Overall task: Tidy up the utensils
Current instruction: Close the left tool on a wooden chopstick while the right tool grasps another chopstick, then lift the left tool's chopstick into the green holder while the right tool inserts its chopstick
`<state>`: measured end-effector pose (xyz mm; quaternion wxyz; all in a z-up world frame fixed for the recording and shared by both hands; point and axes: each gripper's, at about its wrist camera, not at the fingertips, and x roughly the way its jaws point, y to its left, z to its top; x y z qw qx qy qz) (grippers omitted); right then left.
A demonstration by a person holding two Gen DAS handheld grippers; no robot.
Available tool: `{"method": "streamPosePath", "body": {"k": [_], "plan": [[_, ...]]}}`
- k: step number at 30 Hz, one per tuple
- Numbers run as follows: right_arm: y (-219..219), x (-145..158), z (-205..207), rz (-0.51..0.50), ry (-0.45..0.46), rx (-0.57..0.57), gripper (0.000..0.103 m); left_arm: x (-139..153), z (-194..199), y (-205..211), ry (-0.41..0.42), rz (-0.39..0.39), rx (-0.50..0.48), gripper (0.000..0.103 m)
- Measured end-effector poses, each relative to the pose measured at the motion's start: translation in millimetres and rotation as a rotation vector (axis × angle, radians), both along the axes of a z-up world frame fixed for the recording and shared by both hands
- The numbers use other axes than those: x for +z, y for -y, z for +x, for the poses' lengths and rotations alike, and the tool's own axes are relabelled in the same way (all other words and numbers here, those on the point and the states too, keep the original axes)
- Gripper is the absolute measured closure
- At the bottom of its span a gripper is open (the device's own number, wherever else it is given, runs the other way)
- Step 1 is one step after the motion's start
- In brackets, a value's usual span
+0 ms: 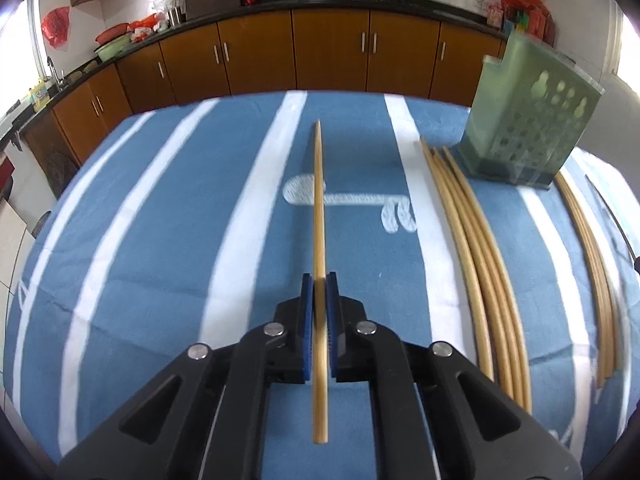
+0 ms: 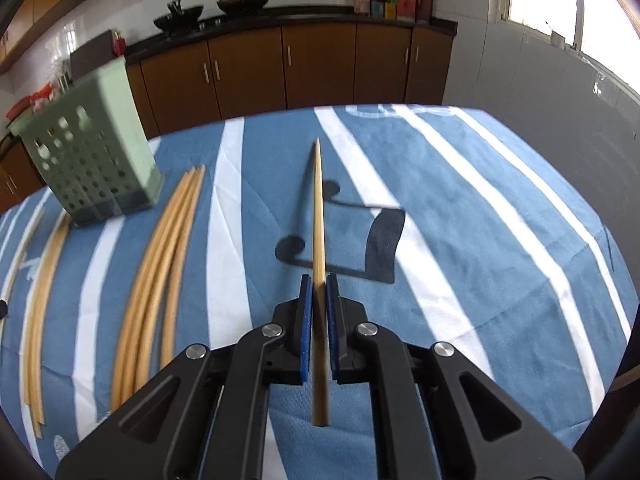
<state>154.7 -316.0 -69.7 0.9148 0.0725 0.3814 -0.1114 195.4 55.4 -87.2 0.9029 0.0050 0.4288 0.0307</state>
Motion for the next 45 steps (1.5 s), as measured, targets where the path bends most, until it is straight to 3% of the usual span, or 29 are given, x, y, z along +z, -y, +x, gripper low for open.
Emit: {"method": "streamPosePath", "body": {"k": [13,26,31,36,41,45], "plan": [[-4,83,-29,-0.008,0.252,0.037,0.095,97,-35,-16,0.228,-0.085,-0.031,0.095],[-12,127,-20,-0.030,0.357,0.081,0.095,159,-32,-15,0.360,-0.093,-0.033,0.096],[-16,176,-13,0.000,0.465,0.114,0.096,207,-26,-11,0.441,-0.126,-0.057,0.096],[-28,231,-11,0.054,0.596,0.175,0.096,268,-20,2,0.580,-0.175,-0.066,0.096],[-42,247,0,0.111,0.611,0.244,0.096,308,-13,21,0.722,-0.260,-0.040,0.096],[-49,243,10,0.115,0.595,0.269,0.096,316,1,45,0.786,-0.276,-0.025,0.096]]}}
